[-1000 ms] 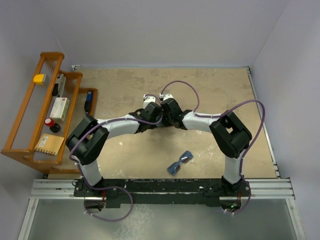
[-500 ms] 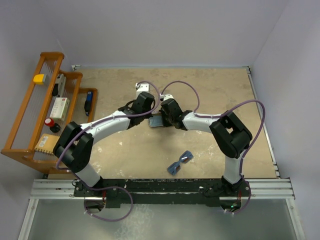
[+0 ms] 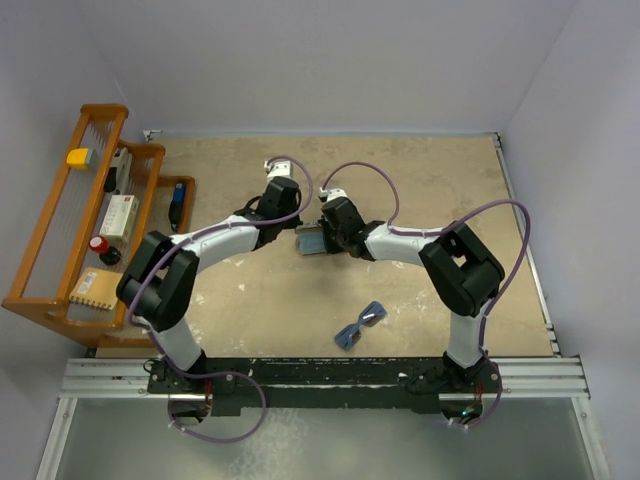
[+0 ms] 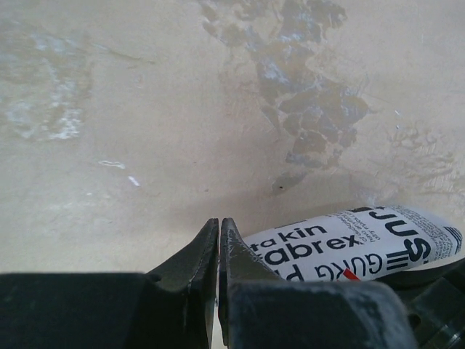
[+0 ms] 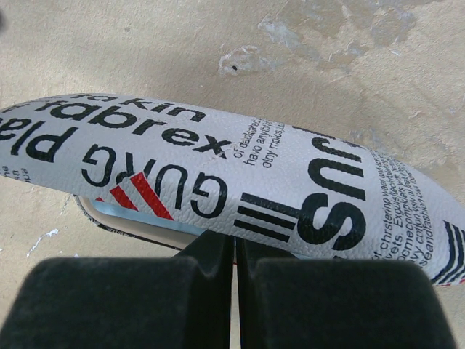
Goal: Organize the sunglasses
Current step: Adjust the sunglasses case at the center of the board, then adjust the sunglasses at the center of the board.
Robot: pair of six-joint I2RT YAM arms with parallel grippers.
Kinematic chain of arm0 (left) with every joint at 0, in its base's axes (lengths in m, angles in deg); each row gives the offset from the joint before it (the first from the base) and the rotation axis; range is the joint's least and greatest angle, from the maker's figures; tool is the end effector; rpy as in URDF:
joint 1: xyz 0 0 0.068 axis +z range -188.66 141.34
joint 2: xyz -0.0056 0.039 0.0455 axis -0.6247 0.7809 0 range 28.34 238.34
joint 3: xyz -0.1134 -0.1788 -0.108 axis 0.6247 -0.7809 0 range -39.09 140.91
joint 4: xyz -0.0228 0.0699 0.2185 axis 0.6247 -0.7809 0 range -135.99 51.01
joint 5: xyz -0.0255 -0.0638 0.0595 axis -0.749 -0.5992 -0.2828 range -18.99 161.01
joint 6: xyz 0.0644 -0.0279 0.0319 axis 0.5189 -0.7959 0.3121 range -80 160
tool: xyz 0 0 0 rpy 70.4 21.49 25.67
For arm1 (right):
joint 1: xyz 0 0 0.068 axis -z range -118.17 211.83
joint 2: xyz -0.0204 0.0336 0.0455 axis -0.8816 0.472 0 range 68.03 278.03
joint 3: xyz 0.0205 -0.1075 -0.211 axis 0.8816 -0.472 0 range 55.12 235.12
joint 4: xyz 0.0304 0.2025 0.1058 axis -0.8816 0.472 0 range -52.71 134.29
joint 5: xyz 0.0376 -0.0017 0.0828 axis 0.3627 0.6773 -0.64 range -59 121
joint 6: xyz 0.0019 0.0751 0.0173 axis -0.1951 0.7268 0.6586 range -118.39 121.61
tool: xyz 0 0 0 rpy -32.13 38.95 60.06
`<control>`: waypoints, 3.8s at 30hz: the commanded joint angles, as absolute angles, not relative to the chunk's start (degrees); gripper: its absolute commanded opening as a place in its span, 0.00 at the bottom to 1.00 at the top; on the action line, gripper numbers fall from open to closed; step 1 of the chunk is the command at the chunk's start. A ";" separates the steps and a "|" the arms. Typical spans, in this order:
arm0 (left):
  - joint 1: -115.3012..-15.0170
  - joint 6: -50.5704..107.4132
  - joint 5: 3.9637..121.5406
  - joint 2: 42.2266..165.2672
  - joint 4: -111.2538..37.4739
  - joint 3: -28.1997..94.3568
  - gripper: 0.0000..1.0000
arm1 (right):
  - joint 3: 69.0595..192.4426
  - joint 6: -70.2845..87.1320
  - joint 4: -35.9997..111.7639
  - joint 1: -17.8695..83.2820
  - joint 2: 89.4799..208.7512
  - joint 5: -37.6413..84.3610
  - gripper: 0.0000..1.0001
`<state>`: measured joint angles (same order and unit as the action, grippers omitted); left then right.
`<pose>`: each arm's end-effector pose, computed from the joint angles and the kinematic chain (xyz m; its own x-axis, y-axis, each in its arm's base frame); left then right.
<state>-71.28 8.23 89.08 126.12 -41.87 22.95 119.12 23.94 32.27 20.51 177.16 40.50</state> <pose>0.3177 -0.1791 0.1789 -0.6092 -0.2043 -0.7662 -0.0146 0.9690 -0.2468 0.3020 0.2509 0.1315 -0.6589 -0.0804 -0.7480 -0.3310 0.9238 0.1923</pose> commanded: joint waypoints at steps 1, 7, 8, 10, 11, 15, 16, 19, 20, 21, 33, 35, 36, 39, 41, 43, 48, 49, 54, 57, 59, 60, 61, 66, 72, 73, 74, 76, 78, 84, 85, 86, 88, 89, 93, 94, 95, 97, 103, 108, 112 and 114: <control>-71.09 9.29 83.05 129.44 -34.97 22.81 0.00 | 118.17 23.94 36.02 19.83 177.61 40.06 0.00; -71.09 9.36 78.97 130.55 -31.86 21.08 0.00 | 118.89 23.61 36.56 19.84 177.54 40.05 0.00; -71.09 9.37 78.81 130.34 -31.67 20.77 0.00 | 119.03 23.59 36.65 19.86 177.60 40.05 0.00; -71.09 9.77 78.51 130.04 -31.68 20.47 0.00 | 119.38 23.50 36.94 19.82 177.66 40.05 0.00; -71.09 9.77 78.54 129.90 -31.94 20.37 0.00 | 119.59 23.45 37.22 19.83 177.67 40.05 0.00; -71.09 9.53 78.21 129.13 -31.73 19.19 0.00 | 120.01 23.11 37.46 19.87 177.18 40.59 0.00; -71.09 9.53 78.32 128.99 -31.59 18.71 0.00 | 120.13 22.94 37.58 19.85 177.07 40.92 0.00; -71.09 9.59 78.40 129.21 -31.51 18.18 0.00 | 120.48 22.50 37.90 19.83 176.42 41.43 0.04; -71.08 9.59 78.47 129.31 -31.64 18.10 0.00 | 120.50 22.33 37.90 19.82 176.10 41.72 0.06; -71.09 9.52 78.44 129.31 -31.65 17.94 0.00 | 120.55 22.27 38.03 19.82 175.65 41.93 0.08; -71.22 8.12 77.68 127.82 -30.15 15.93 0.00 | 121.12 21.22 39.36 19.89 168.26 43.66 0.16; -71.33 7.71 77.48 127.60 -29.67 15.33 0.00 | 121.13 21.21 39.57 19.82 168.14 43.74 0.16; -71.40 7.63 77.46 127.57 -29.46 15.17 0.00 | 121.17 21.21 39.64 19.82 168.14 43.81 0.16; -71.76 7.48 77.45 127.56 -29.41 15.28 0.00 | 120.75 21.31 39.36 19.84 168.36 43.88 0.16; -72.00 7.57 77.60 127.82 -29.41 15.52 0.00 | 120.64 21.47 39.40 19.82 168.61 43.84 0.16; -72.22 7.53 77.74 128.13 -29.40 15.59 0.00 | 120.51 21.54 39.35 19.82 168.82 43.88 0.17; -72.64 7.48 78.05 128.54 -29.41 16.12 0.00 | 120.12 21.64 39.39 19.89 168.70 44.13 0.17; -72.75 7.55 78.05 128.56 -29.41 16.18 0.00 | 120.01 21.69 39.46 19.90 168.49 44.24 0.16; -72.76 7.73 78.14 128.71 -29.91 16.89 0.00 | 118.27 22.54 40.39 19.84 164.83 44.85 0.16; -72.83 7.88 78.11 128.61 -30.10 17.15 0.00 | 116.26 22.98 41.84 19.83 161.70 44.97 0.16; -72.85 8.09 78.26 128.55 -30.32 17.15 0.00 | 114.34 23.66 42.85 19.82 159.18 44.98 0.16; -72.85 8.20 78.44 128.46 -30.42 17.14 0.00 | 113.19 23.99 43.19 19.74 157.52 44.98 0.16; -72.85 8.23 78.56 128.38 -30.53 17.08 0.00 | 111.70 24.52 43.40 19.80 155.73 44.72 0.16; -72.85 8.54 79.02 128.07 -31.05 17.24 0.00 | 102.98 27.22 44.65 19.67 145.36 40.44 0.17; -72.85 8.38 79.07 128.01 -30.83 17.23 0.00 | 94.40 31.90 45.90 18.87 133.94 35.60 0.22; -72.81 8.31 78.97 128.04 -30.71 17.20 0.00 | 93.80 32.65 46.64 18.36 132.94 35.51 0.22; -72.80 8.32 78.93 128.11 -30.73 17.21 0.00 | 93.26 33.38 47.62 17.80 132.18 35.34 0.22; -72.84 8.27 79.09 128.14 -30.73 17.23 0.00 | 92.37 35.03 49.10 16.52 130.98 35.31 0.22; -72.84 8.29 79.19 128.05 -30.81 17.19 0.00 | 91.33 36.63 49.62 15.40 129.64 35.24 0.22; -72.94 8.32 79.66 127.65 -31.15 17.07 0.00 | 88.86 40.59 52.19 12.98 124.79 32.98 0.20; -72.89 8.32 79.75 127.61 -31.17 17.07 0.00 | 88.68 40.77 52.71 12.56 124.19 32.41 0.18; -72.93 8.30 79.75 127.64 -31.17 16.93 0.00 | 88.55 41.06 53.34 12.15 123.68 32.06 0.14; -73.02 8.15 79.86 127.86 -31.09 16.83 0.00 | 88.17 41.68 54.73 11.12 123.15 31.70 0.11; -73.05 8.10 79.82 127.97 -31.02 16.84 0.00 | 88.00 41.87 55.38 10.74 122.92 31.60 0.09; -73.28 8.02 79.88 128.32 -30.97 16.82 0.00 | 87.04 42.72 57.58 9.56 121.87 31.80 0.00; -73.29 8.01 79.97 128.40 -30.99 16.93 0.00 | 86.82 42.85 58.08 9.46 121.62 31.76 0.00; -73.27 8.12 79.99 128.34 -30.97 16.89 0.00 | 86.59 43.02 58.88 9.41 121.21 31.87 0.00; -73.36 8.14 80.15 128.40 -31.03 17.01 0.00 | 86.11 43.09 59.40 9.36 120.64 31.53 0.00; -73.41 8.09 80.37 127.90 -31.34 17.11 0.00 | 83.75 43.77 60.95 9.23 118.96 31.00 0.00; -73.51 8.10 80.57 127.58 -31.60 17.16 0.00 | 82.59 43.55 60.31 9.19 119.99 30.87 0.00; -73.71 8.12 80.68 127.57 -31.59 17.21 0.00 | 81.43 43.45 58.30 9.18 122.20 30.92 0.02; -73.68 8.12 80.68 127.67 -31.63 17.20 0.00 | 81.17 43.45 57.03 9.19 122.95 31.31 0.01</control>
<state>-73.31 8.10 80.03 129.92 -32.78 15.43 82.10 43.04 59.26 9.43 121.70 31.41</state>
